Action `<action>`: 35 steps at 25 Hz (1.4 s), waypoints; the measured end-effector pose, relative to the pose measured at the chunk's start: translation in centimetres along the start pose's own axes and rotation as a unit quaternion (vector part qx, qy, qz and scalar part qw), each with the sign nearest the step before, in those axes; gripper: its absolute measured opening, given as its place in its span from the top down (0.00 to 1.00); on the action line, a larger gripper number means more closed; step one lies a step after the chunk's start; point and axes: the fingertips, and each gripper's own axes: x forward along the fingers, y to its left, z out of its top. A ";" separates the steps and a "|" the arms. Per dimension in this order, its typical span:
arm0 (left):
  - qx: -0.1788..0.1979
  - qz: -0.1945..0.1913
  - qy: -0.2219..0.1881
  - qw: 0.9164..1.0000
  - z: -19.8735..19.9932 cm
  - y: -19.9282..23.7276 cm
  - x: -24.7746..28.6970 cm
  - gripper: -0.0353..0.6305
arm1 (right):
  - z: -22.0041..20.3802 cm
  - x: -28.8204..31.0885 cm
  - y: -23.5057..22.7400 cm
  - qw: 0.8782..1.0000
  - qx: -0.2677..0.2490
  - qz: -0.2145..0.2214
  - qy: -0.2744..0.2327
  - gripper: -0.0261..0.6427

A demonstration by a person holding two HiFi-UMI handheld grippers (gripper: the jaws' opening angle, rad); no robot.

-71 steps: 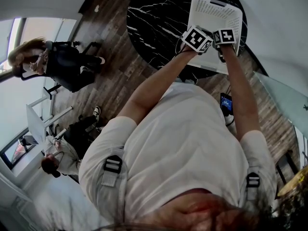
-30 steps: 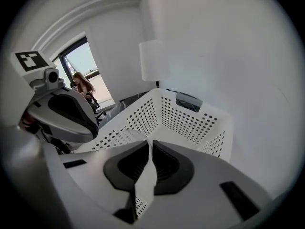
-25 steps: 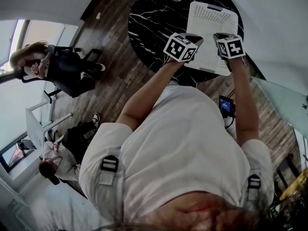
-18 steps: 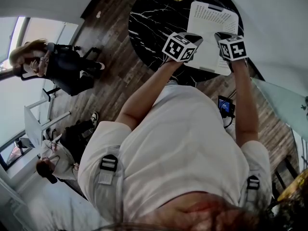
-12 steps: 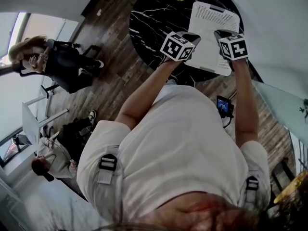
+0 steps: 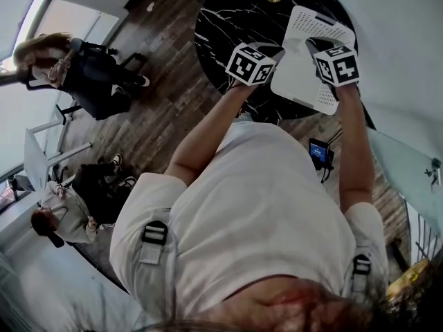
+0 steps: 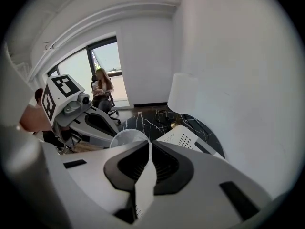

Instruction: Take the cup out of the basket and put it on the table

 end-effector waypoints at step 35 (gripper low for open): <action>-0.081 0.083 -0.005 0.993 -5.2 9.3 -7.0 0.94 | 4.2 10.5 9.9 0.986 -0.116 0.104 0.064 0.92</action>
